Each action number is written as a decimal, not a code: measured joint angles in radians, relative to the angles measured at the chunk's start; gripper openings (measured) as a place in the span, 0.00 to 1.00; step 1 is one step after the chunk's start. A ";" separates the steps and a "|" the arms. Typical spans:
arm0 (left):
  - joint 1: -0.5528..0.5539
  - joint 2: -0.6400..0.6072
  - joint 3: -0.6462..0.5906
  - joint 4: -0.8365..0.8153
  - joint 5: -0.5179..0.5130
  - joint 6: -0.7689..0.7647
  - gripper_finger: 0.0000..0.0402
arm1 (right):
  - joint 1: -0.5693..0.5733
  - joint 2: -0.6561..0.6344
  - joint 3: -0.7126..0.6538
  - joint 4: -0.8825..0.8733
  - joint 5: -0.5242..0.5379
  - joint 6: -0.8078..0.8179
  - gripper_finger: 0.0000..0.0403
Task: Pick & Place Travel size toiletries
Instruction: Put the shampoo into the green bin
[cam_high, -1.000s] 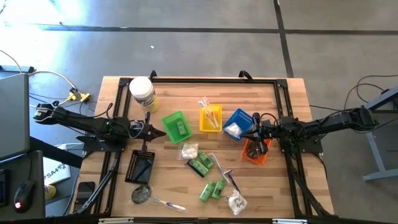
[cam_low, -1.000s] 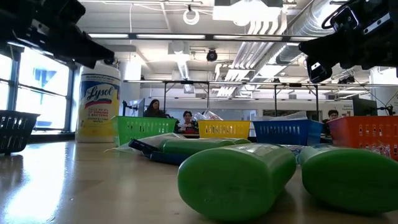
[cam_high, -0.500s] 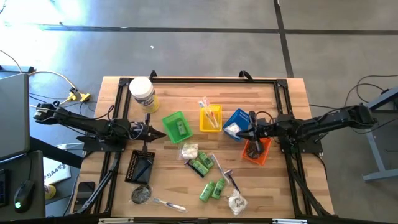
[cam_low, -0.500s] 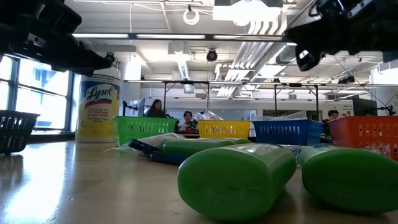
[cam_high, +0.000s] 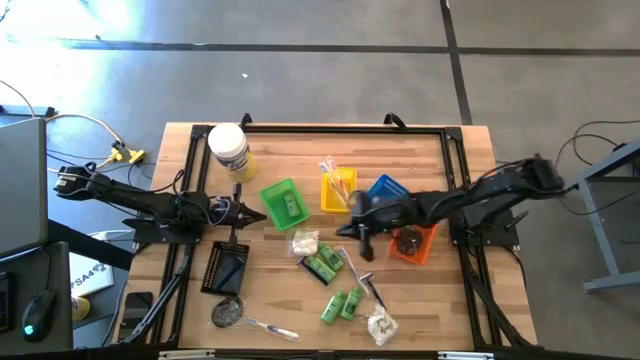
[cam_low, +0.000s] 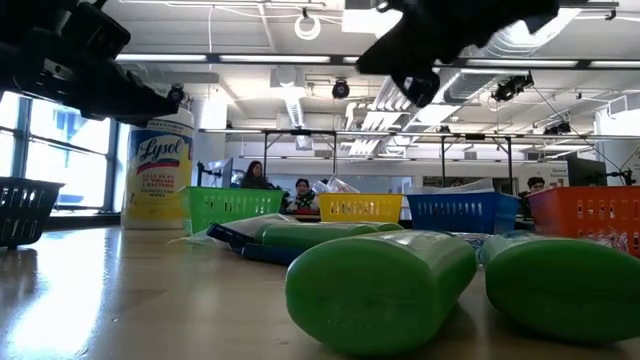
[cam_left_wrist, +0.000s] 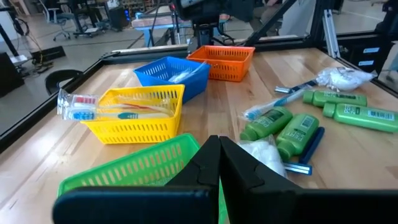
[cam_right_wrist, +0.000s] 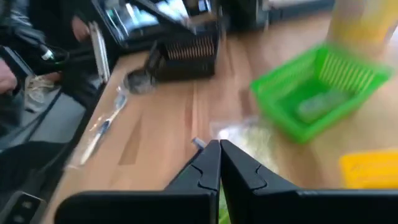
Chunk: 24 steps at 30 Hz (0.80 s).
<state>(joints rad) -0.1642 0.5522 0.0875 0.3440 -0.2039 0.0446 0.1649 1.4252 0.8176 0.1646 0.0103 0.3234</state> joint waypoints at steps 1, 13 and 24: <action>0.000 0.000 0.000 -0.003 0.000 -0.002 0.00 | -0.002 0.035 0.048 -0.056 -0.014 0.045 0.01; 0.000 0.000 0.000 -0.004 0.000 -0.024 0.00 | 0.000 0.399 0.445 -0.492 -0.064 0.123 0.29; 0.000 0.000 0.000 -0.020 0.006 -0.024 0.00 | 0.003 0.483 0.470 -0.538 0.029 0.234 0.51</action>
<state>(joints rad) -0.1642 0.5522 0.0879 0.3243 -0.1982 0.0204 0.1678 1.9079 1.2877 -0.3739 0.0392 0.5569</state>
